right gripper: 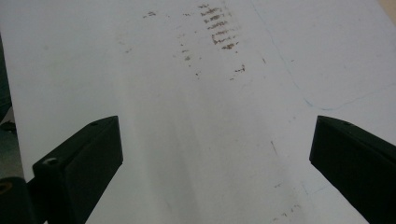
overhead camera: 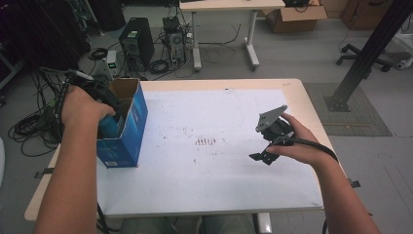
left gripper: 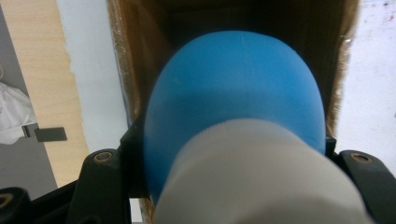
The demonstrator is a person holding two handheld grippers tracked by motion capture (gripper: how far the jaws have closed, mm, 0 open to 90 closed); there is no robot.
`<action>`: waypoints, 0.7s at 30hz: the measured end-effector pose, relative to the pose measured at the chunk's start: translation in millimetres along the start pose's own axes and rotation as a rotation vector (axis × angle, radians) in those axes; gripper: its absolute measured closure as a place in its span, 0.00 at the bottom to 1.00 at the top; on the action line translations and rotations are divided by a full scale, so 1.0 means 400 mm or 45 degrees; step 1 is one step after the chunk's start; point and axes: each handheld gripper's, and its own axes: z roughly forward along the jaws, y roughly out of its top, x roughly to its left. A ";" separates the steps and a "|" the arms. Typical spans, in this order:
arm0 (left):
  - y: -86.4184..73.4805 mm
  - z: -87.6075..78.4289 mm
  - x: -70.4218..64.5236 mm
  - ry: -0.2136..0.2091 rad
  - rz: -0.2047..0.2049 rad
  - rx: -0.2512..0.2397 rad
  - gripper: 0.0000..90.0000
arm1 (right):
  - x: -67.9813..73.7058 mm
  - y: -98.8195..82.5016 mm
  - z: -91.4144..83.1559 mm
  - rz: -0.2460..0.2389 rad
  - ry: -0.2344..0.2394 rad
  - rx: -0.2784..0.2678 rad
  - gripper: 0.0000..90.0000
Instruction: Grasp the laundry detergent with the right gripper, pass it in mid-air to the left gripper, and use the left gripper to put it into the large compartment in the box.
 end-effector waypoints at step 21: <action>0.008 0.065 0.001 -0.006 0.002 0.044 0.43 | -0.001 -0.003 0.012 0.009 0.009 0.003 0.03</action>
